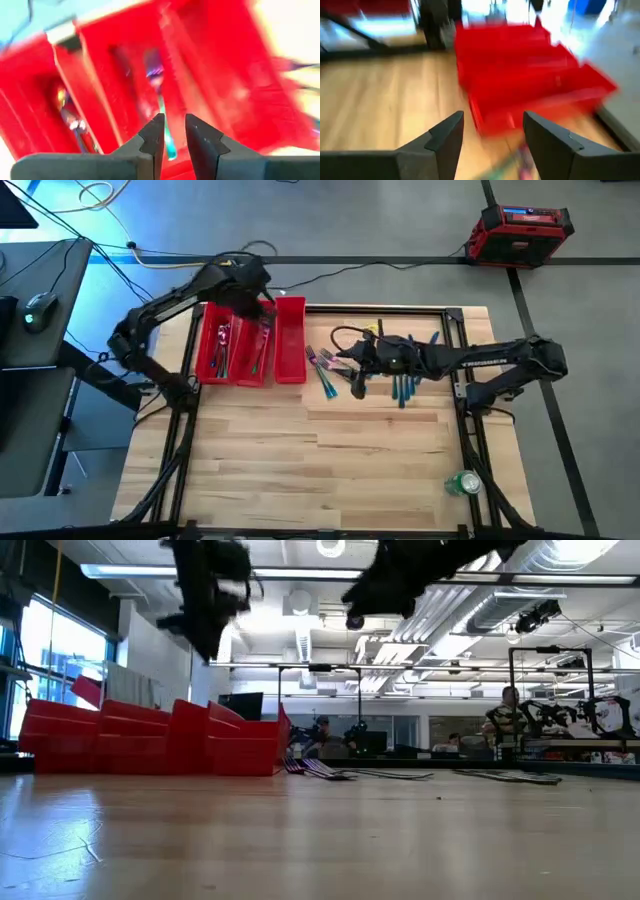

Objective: Sort silverware
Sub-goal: Put the blue fork into the middle red bin

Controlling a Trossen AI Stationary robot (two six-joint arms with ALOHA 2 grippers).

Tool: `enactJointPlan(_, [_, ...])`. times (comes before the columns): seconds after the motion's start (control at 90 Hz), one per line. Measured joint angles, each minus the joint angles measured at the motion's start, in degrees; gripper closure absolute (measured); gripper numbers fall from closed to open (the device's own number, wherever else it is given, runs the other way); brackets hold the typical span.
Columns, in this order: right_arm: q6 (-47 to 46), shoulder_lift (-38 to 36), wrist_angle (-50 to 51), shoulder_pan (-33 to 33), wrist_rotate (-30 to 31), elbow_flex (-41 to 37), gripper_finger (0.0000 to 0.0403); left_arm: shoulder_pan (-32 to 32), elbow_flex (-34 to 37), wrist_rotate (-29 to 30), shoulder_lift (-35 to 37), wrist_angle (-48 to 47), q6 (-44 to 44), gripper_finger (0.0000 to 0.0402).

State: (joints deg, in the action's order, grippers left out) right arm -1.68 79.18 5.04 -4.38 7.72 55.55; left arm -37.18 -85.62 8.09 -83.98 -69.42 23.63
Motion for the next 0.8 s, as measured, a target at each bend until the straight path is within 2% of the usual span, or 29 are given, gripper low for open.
enactJointPlan(0.144, [-3.0, 3.06, 6.94, -3.5, 0.07, -0.02, 0.021, 9.77, 0.38, 3.64, 8.28, 0.43, 0.29, 0.0341])
enactJointPlan(0.311, [-3.42, 12.27, 6.36, -7.36, 2.93, -0.11, 0.021, 25.02, 5.16, 12.56, 15.72, 2.5, 6.77, 0.0341])
enactJointPlan(0.478, [-2.48, 21.78, 5.17, -9.71, 3.27, -0.13, 0.021, 38.22, 12.19, 20.38, 19.83, 5.1, 14.54, 0.0341])
enactJointPlan(0.622, [-2.55, 27.34, 1.53, -10.85, 3.24, -0.13, 0.021, 45.58, 17.45, 25.34, 20.58, 6.7, 21.13, 0.0341])
enactJointPlan(0.8, [-3.49, 30.12, -2.48, -11.74, 3.1, 0.0, 0.0218, 50.16, 22.09, 29.08, 20.56, 6.75, 28.13, 0.0341])
